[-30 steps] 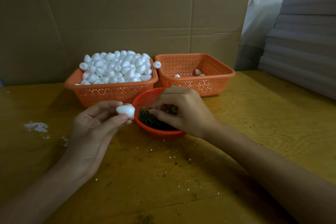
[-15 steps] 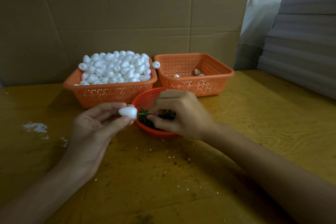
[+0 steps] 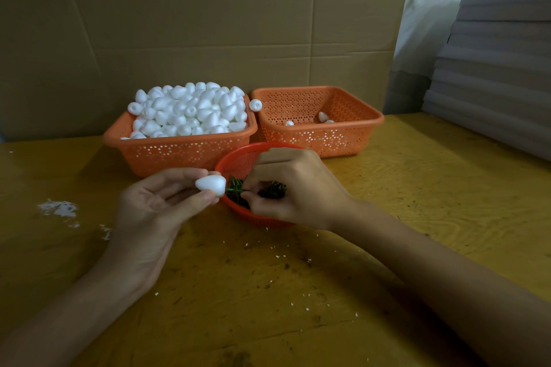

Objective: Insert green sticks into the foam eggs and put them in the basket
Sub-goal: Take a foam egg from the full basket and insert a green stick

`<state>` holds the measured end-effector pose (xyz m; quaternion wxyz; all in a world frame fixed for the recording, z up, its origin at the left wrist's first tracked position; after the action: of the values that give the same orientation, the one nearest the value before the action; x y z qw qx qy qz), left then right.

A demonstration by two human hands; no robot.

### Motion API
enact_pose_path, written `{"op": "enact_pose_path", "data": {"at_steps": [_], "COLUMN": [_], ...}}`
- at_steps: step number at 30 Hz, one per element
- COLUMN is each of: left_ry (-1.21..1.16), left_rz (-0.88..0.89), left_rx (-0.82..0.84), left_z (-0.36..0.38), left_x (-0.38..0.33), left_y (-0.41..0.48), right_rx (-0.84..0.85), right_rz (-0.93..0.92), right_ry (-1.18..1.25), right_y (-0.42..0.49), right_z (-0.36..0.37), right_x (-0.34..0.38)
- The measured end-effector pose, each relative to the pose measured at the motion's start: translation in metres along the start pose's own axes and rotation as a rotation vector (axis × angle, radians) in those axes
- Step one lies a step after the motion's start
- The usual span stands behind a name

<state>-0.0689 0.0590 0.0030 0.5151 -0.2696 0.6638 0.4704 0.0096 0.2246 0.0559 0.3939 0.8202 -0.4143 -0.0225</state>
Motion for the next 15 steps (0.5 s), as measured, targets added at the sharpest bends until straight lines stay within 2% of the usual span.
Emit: {"op": "enact_pose_path", "data": {"at_steps": [10, 15], "left_ry": [0.049, 0.147], "left_rz": [0.041, 0.108], "left_rx": [0.029, -0.017], "left_z": [0.002, -0.001], "left_x": [0.002, -0.002], "left_y": [0.0, 0.0], "right_rx": [0.002, 0.023], "right_rz": [-0.015, -0.016], "right_ry": [0.007, -0.054], "right_y": [0.001, 0.002], "right_z": [0.003, 0.003], "right_x": [0.006, 0.01]}}
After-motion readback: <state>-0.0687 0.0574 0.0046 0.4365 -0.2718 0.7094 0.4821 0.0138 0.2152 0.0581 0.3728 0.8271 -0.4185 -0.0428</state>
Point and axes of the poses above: each hand's wrist, its own y-axis towards the middle knuckle, its own z-axis out of the palm, x = y × z, the point moved 8 cm from there along y, towards the middle knuckle, and after that the axes turned 15 degrees about y, right-handed, at the moved point
